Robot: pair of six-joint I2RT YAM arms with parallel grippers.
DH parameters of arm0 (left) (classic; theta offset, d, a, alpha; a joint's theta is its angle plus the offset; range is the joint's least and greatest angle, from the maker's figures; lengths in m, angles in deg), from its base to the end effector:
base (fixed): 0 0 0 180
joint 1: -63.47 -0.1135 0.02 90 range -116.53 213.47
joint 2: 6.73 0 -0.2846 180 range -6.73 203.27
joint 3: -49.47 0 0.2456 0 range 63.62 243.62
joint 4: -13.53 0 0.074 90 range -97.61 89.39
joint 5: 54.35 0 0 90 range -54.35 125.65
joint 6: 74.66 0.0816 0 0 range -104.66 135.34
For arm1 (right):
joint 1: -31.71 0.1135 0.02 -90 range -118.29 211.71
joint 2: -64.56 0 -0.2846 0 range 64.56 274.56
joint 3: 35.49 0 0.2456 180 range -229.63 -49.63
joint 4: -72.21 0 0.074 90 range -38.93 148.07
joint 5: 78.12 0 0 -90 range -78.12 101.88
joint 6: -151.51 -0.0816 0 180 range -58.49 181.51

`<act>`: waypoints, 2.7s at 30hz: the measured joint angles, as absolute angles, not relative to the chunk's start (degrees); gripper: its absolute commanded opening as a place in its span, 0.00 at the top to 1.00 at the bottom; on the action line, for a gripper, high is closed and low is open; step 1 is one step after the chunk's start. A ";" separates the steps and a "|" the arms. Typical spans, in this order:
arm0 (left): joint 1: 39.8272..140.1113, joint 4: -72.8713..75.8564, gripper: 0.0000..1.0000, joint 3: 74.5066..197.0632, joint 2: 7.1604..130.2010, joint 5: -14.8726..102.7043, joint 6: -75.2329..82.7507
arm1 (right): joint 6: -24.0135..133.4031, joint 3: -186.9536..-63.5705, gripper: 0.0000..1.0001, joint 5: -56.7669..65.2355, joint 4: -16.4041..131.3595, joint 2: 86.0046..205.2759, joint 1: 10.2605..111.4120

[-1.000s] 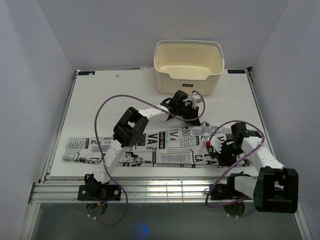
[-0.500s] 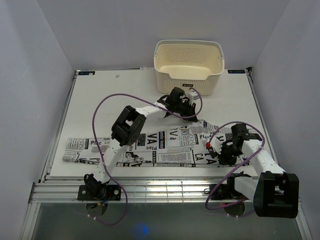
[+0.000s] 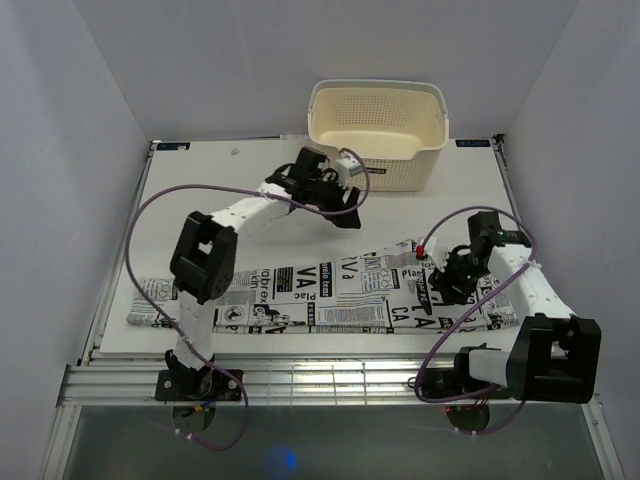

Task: Fold and stack the trousers
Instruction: Fold the trousers

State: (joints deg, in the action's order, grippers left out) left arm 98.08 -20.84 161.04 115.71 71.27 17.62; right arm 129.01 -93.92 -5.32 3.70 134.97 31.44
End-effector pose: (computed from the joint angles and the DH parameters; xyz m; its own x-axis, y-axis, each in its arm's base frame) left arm 0.3950 -0.3303 0.2077 -0.5521 0.4203 -0.7200 0.8219 0.4197 -0.3852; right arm 0.1900 0.0232 0.1808 -0.3364 -0.8810 -0.3327 -0.9281 0.3699 -0.0410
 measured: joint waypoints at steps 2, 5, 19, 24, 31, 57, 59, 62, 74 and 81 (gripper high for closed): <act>94.50 -22.70 0.28 153.85 105.91 70.53 20.01 | 127.55 -99.43 0.39 -7.76 3.29 135.80 31.41; 88.03 -29.19 0.35 142.33 89.57 68.84 25.75 | 124.42 -106.12 0.43 -12.66 2.52 136.87 31.72; 80.59 -52.95 0.58 106.40 62.68 61.61 47.06 | 110.79 -103.47 0.72 -19.09 6.30 141.73 44.33; 80.55 -54.32 0.60 104.89 55.42 62.24 52.83 | 107.40 -103.39 0.75 -21.34 9.17 138.51 57.18; 80.55 -53.97 0.65 100.26 53.83 62.03 57.93 | 100.23 -102.66 0.81 -19.57 17.47 142.12 71.37; 84.99 -48.79 0.59 97.61 55.08 62.62 64.68 | 88.93 -128.00 0.74 -24.66 24.16 169.11 73.79; 85.03 -48.66 0.59 96.78 55.08 62.51 65.16 | 89.17 -126.55 0.73 -26.12 24.12 167.17 76.11; 85.08 -48.60 0.59 96.22 55.38 62.18 65.80 | 89.34 -124.24 0.73 -27.48 24.27 165.92 79.63; 86.56 -46.89 1.00 96.24 58.64 60.93 66.91 | 88.82 -121.11 0.75 -26.52 24.64 166.29 79.54; 87.63 -50.91 1.00 98.55 55.69 60.87 69.16 | 88.89 -122.23 0.75 -25.69 23.20 166.27 75.06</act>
State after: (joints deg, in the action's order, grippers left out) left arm 87.63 -50.91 98.55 55.69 60.87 69.16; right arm 88.89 -122.23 -25.69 23.20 166.27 75.06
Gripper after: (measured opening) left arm 0.012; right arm 0.251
